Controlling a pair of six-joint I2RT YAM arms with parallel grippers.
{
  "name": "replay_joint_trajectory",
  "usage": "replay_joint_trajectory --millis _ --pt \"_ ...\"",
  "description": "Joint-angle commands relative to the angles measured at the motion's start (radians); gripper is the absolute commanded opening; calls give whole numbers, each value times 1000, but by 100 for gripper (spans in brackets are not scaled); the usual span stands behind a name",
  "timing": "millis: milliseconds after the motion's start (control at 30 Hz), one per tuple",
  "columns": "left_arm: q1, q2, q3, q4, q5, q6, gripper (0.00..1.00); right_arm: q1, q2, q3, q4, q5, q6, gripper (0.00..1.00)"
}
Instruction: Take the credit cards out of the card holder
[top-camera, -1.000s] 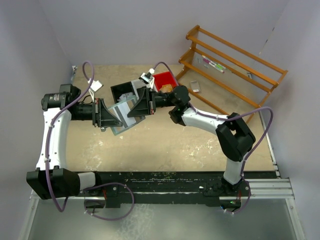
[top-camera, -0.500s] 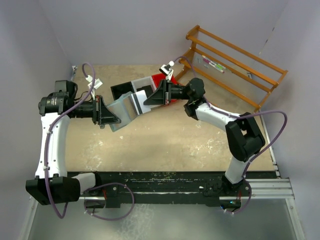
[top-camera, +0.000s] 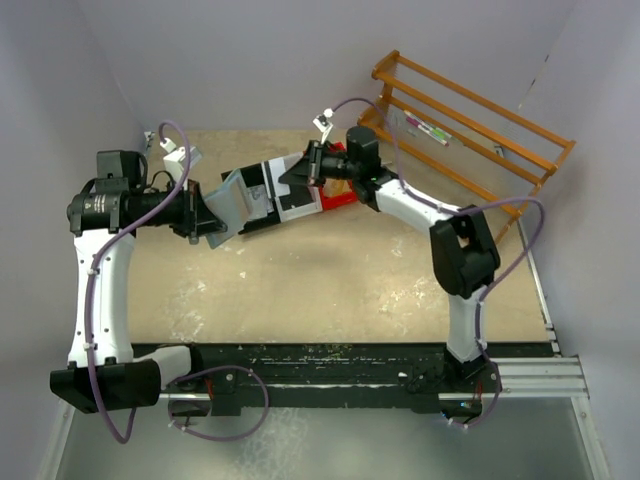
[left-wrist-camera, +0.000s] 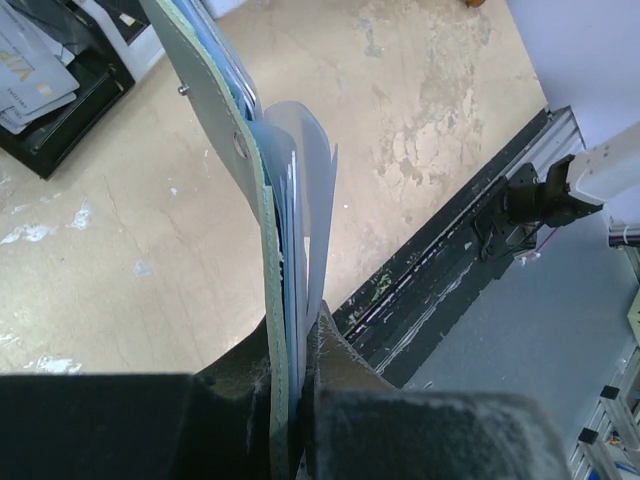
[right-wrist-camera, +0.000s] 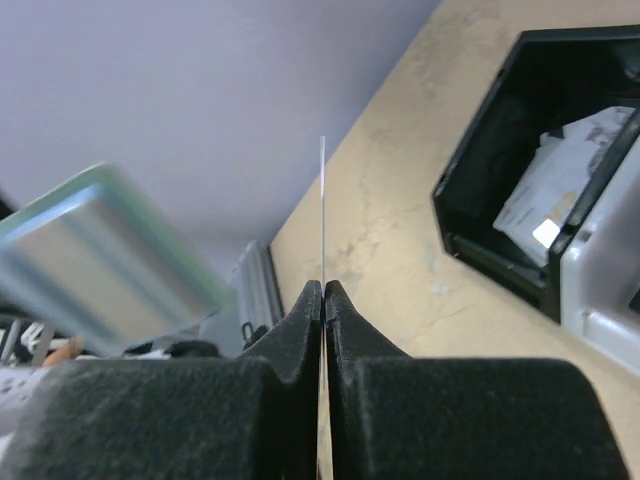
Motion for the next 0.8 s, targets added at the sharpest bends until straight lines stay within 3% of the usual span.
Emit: replay_joint_trajectory --millis 0,367,600,667,767 --pt "1 -19 58 0 89 15 0 51 138 162 -118 108 -101 0" --pt "1 -16 61 -108 232 93 0 116 477 489 -91 170 -67 0" --pt "0 -25 61 -143 301 124 0 128 548 573 -104 243 -82 0" --pt "0 -21 65 -154 313 129 0 131 544 575 -121 273 -104 9" --pt "1 -20 71 -157 322 132 0 133 513 533 -99 298 -121 34"
